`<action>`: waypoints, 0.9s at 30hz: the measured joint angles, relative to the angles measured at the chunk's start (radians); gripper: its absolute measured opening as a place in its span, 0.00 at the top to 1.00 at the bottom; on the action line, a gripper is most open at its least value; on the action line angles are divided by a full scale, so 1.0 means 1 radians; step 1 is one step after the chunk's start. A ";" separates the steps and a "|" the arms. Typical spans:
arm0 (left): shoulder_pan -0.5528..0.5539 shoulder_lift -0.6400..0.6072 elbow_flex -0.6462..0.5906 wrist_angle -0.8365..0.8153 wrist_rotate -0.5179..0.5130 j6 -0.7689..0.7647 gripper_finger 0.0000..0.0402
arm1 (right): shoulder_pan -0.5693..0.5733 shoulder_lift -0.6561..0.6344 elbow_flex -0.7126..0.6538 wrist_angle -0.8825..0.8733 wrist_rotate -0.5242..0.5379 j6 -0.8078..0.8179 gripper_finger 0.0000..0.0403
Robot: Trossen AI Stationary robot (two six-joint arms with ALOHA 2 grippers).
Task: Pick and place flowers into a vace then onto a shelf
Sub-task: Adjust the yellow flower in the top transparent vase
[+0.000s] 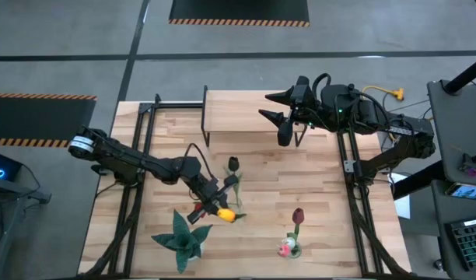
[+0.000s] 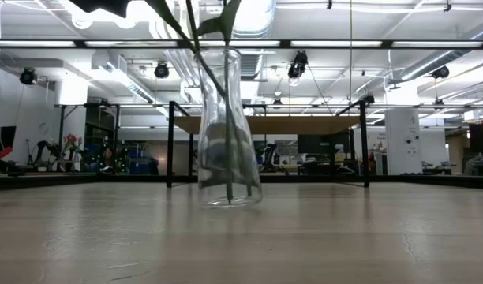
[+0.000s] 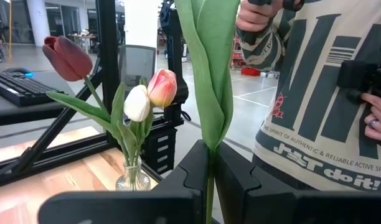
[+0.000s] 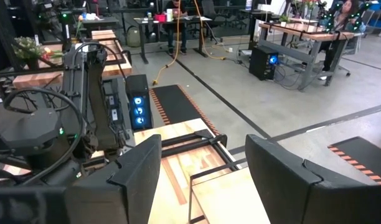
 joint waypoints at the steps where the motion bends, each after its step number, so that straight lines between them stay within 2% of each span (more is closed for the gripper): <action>1: 0.002 0.000 0.000 0.000 0.000 0.000 0.99 | 0.000 0.000 0.000 0.000 0.000 0.000 0.44; 27: 0.011 -0.004 0.097 -0.001 -0.026 0.005 0.99 | 0.000 0.000 0.000 0.000 0.001 0.006 0.44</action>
